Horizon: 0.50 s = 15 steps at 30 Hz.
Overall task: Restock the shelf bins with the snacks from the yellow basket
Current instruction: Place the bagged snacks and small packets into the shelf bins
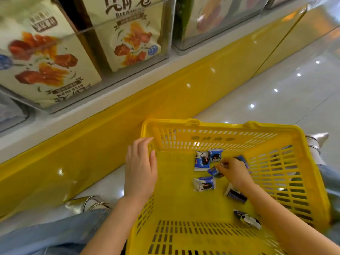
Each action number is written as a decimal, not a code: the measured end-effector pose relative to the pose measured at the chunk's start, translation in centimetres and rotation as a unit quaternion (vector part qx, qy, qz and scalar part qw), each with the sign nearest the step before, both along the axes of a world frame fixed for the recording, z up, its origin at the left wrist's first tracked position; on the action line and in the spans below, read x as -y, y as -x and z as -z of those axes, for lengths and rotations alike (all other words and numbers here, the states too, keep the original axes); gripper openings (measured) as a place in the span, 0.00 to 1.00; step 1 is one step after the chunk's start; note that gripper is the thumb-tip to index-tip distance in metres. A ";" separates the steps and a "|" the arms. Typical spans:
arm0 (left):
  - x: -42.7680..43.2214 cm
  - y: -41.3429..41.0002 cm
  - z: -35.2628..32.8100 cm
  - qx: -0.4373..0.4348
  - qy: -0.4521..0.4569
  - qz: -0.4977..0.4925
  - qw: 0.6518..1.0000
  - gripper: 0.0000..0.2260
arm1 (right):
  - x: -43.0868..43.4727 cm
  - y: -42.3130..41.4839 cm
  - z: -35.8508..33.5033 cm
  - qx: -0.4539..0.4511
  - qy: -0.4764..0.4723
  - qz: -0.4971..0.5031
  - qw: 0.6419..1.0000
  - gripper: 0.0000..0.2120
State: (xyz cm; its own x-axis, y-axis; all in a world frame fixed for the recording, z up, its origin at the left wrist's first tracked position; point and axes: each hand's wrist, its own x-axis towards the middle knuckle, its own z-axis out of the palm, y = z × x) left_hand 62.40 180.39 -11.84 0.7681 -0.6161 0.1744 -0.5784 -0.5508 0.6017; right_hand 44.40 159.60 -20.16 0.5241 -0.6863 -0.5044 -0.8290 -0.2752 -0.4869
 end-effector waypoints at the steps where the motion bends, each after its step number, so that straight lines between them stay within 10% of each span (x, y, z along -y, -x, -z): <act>1: 0.4 0.9 -0.1 -0.025 0.005 0.036 0.999 0.12 | -0.8 -0.4 -1.3 0.017 0.004 -0.012 1.000 0.06; 9: 2.3 6.7 1.3 -0.460 -0.037 0.137 0.877 0.16 | -6.6 -2.6 -8.0 0.123 0.003 -0.134 0.983 0.16; 15: 1.5 5.6 2.0 -0.543 -0.001 0.111 0.832 0.08 | -3.1 -0.6 -4.2 0.142 -0.049 0.051 0.987 0.09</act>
State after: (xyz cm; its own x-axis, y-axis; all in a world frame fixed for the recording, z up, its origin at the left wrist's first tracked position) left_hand 56.80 178.92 -13.79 0.3388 -0.7632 -0.5502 0.2191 -0.5047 0.8350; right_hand 44.97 162.67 -15.97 0.5843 -0.6981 -0.4138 -0.6759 -0.1364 -0.7243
